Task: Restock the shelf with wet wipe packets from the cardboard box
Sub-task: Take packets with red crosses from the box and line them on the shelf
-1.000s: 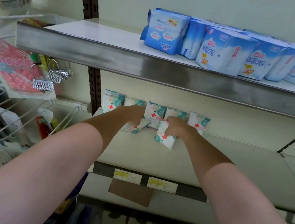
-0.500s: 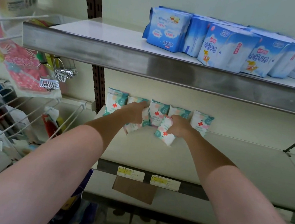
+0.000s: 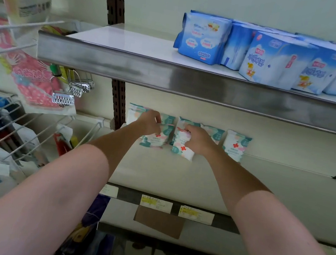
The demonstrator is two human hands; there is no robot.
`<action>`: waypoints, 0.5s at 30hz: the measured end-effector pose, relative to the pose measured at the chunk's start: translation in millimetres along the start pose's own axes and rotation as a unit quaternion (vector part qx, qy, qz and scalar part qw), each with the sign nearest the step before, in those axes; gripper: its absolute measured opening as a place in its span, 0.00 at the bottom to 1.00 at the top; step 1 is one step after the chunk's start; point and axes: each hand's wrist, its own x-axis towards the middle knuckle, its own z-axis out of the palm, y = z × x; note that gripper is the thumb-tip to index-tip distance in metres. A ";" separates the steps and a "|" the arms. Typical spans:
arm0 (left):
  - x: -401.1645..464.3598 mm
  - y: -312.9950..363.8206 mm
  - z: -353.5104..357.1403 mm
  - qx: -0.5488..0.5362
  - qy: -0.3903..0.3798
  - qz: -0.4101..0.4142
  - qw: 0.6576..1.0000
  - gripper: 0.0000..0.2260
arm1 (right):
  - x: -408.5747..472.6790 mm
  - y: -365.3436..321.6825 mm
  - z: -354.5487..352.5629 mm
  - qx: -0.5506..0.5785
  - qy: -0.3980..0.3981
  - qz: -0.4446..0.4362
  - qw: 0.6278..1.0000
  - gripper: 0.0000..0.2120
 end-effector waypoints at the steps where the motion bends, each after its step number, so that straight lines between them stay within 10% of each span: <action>1: 1.8 -1.4 -1.7 0.009 0.001 0.004 1.000 0.14 | 1.6 -2.2 0.8 -0.004 0.004 -0.004 1.000 0.21; 15: 27.7 -8.3 6.6 0.241 0.082 0.151 0.955 0.17 | 22.8 -5.8 8.1 -0.239 0.105 -0.031 0.965 0.25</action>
